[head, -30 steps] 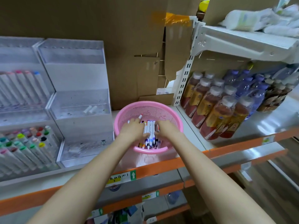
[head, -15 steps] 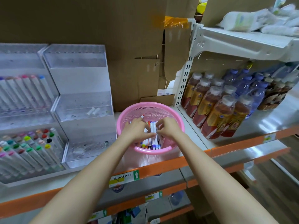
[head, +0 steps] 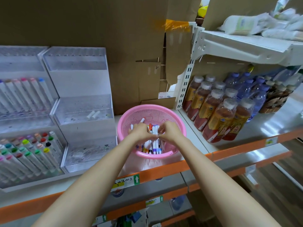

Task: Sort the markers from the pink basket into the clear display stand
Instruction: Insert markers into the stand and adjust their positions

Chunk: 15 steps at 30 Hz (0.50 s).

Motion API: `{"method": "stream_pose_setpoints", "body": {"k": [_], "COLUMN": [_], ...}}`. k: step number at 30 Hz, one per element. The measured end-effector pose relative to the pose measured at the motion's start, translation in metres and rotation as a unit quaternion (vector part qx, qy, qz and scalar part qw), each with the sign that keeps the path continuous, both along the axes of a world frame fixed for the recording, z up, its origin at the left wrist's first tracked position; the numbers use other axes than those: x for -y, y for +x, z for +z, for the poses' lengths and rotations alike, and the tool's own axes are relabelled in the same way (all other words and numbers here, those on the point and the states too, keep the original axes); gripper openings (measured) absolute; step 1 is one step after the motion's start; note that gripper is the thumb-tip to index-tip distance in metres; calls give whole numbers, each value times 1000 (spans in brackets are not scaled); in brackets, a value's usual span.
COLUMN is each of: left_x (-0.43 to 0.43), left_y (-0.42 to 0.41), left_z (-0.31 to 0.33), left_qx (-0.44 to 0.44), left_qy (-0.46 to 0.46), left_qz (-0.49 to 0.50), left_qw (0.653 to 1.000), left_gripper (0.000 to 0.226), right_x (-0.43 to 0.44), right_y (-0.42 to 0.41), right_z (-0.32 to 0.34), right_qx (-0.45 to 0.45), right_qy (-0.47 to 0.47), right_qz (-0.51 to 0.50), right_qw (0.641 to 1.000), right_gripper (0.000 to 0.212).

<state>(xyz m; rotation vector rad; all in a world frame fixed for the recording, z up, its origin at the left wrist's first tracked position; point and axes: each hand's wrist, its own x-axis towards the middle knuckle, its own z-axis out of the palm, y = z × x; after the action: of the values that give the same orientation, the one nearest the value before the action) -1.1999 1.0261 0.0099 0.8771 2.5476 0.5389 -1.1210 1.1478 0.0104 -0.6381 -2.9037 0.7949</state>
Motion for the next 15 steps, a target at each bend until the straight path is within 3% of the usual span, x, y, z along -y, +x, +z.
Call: {"method": "stream_pose_setpoints", "body": {"k": [5, 11, 15], "left_x": [1, 11, 21], "left_y": [-2, -4, -3], "left_z": [3, 11, 20], "left_qx": [101, 128, 140], "left_qy": [116, 272, 338], "left_qz": [54, 82, 75], "left_qw": [987, 950, 927], "left_gripper": [30, 13, 32], "right_x": [-1, 0, 6], "right_y": [1, 5, 10], "right_z": [0, 17, 25], "right_qx": [-14, -79, -125], "right_qy": [-15, -105, -140], "right_qz": [-17, -39, -23], "right_qw": [1000, 991, 982], "right_gripper": [25, 61, 72]}}
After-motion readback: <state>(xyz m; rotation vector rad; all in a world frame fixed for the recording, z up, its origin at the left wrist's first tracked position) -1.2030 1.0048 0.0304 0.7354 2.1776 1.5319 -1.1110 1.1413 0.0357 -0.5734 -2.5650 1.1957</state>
